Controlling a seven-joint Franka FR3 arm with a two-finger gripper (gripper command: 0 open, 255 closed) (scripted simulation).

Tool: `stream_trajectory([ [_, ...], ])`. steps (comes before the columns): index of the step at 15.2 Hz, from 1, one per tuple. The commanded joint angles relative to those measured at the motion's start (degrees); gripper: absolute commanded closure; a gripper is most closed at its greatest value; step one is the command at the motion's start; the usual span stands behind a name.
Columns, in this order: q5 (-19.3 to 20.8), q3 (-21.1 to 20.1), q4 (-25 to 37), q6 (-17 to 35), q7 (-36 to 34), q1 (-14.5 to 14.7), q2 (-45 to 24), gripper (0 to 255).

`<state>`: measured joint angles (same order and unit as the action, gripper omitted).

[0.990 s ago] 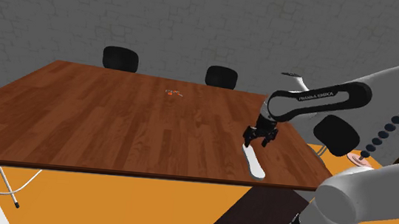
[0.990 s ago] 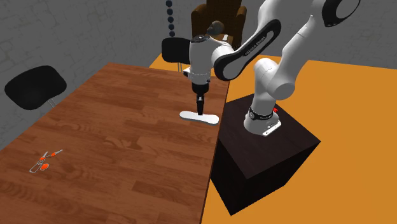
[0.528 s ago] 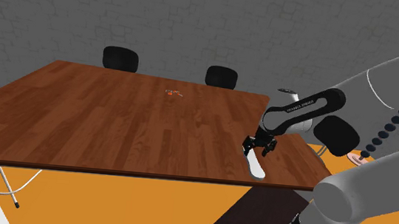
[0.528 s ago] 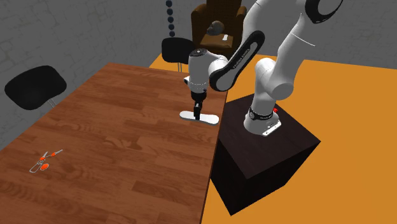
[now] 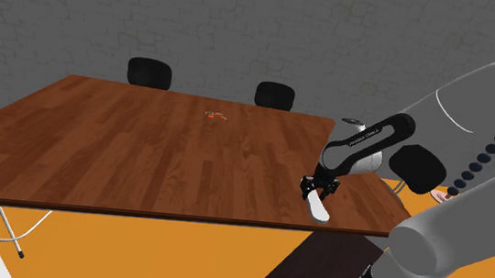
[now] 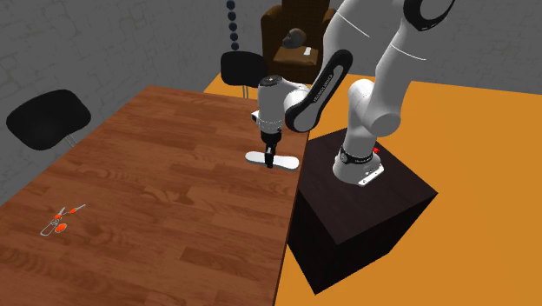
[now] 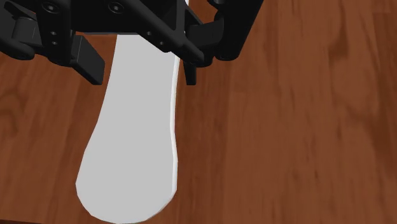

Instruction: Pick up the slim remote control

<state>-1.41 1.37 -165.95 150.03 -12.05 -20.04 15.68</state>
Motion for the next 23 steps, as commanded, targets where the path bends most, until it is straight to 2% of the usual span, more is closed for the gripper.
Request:
stream_trajectory([
  [1, -0.01, 0.00, -0.01, 0.13, -0.01, 0.01, -0.11, 255],
  [8, -0.02, -0.01, -0.01, 0.15, -0.01, 0.02, -0.13, 255],
  [23, 0.64, -0.30, 3.80, -16.80, -0.67, -0.41, 13.02, 255],
])
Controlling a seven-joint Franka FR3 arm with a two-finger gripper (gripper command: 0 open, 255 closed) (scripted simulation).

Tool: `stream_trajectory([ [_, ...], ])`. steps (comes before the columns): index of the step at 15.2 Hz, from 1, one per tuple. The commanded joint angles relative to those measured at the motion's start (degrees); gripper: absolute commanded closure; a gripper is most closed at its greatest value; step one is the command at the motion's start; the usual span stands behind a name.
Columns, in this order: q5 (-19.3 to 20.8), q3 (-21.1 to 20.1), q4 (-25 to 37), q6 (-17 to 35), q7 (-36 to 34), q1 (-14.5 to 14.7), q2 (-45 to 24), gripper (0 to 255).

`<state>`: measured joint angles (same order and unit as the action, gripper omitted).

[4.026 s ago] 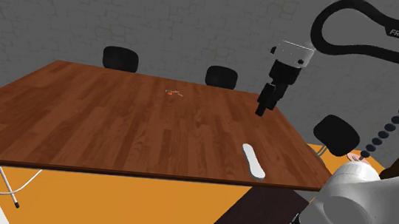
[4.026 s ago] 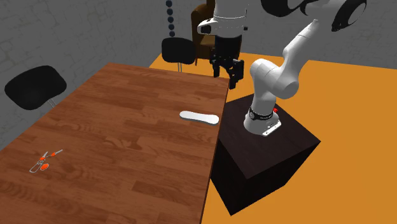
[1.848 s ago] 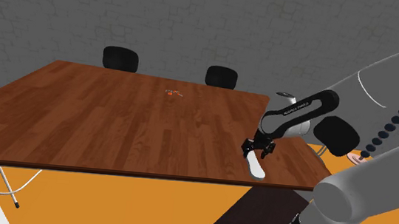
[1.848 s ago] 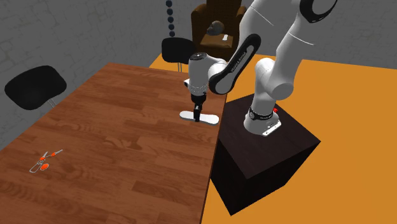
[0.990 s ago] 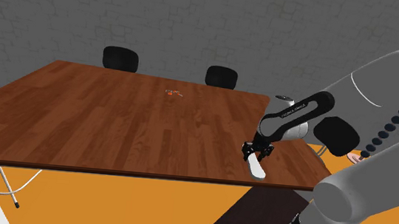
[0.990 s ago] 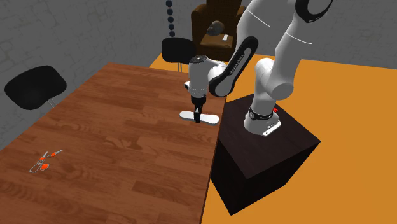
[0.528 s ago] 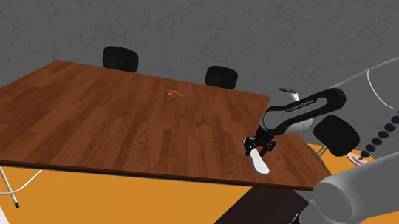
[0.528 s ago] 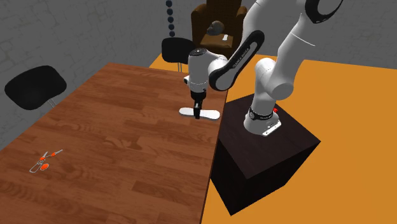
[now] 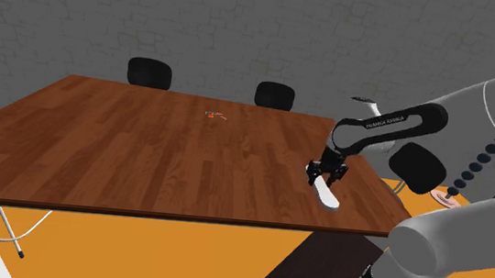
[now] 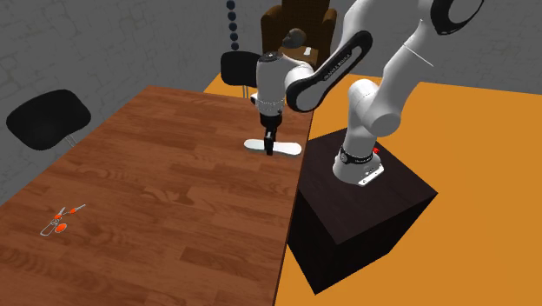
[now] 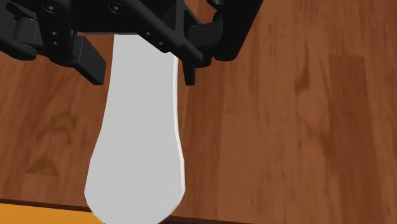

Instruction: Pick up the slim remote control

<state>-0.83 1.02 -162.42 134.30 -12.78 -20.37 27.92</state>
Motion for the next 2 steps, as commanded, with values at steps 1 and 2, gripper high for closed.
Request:
stream_trajectory([
  [1, 0.07, 0.05, 0.31, -1.23, 0.05, -0.08, 0.90, 255],
  [2, 0.07, 0.05, 0.32, -1.23, 0.05, -0.08, 0.89, 255],
])
